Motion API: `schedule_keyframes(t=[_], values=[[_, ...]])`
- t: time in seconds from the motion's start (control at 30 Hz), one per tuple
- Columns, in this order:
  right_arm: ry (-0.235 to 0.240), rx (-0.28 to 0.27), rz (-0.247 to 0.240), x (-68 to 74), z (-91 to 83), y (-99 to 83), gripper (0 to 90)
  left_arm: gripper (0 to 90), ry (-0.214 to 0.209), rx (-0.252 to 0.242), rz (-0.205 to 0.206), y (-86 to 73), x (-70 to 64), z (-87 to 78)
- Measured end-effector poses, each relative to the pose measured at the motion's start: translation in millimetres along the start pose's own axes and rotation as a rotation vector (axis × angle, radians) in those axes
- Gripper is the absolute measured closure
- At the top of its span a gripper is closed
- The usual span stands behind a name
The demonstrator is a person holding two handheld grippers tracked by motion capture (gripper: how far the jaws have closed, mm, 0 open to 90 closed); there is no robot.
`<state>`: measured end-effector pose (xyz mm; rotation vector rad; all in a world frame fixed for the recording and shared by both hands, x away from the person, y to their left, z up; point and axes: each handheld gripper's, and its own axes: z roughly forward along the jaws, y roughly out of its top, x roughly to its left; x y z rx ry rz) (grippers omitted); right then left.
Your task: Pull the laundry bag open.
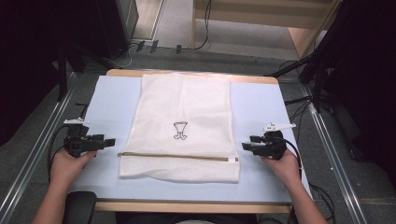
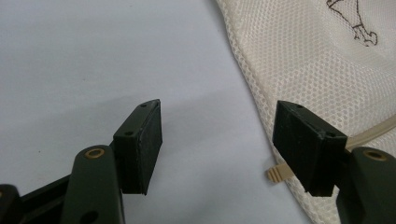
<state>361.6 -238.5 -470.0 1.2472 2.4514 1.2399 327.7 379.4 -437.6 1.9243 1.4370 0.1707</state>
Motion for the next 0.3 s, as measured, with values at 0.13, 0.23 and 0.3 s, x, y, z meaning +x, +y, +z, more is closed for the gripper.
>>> schedule_keyframes(t=[0.13, 0.23, 0.3], values=[[-0.002, 0.003, -0.007, -0.2, 0.5, -0.4, 44.9, 34.1, 0.0, -0.001, 0.0, 0.0, 0.1, 0.1], [-0.004, 0.004, -0.008, -0.9, 1.2, -0.7, 43.0, 32.9, -0.006, 0.0, -0.005, 0.5, 0.6, 0.6], [-0.012, 0.008, -0.007, -2.1, 1.5, -1.2, 41.9, 31.9, -0.004, 0.002, -0.002, 0.8, 0.6, 1.7]])
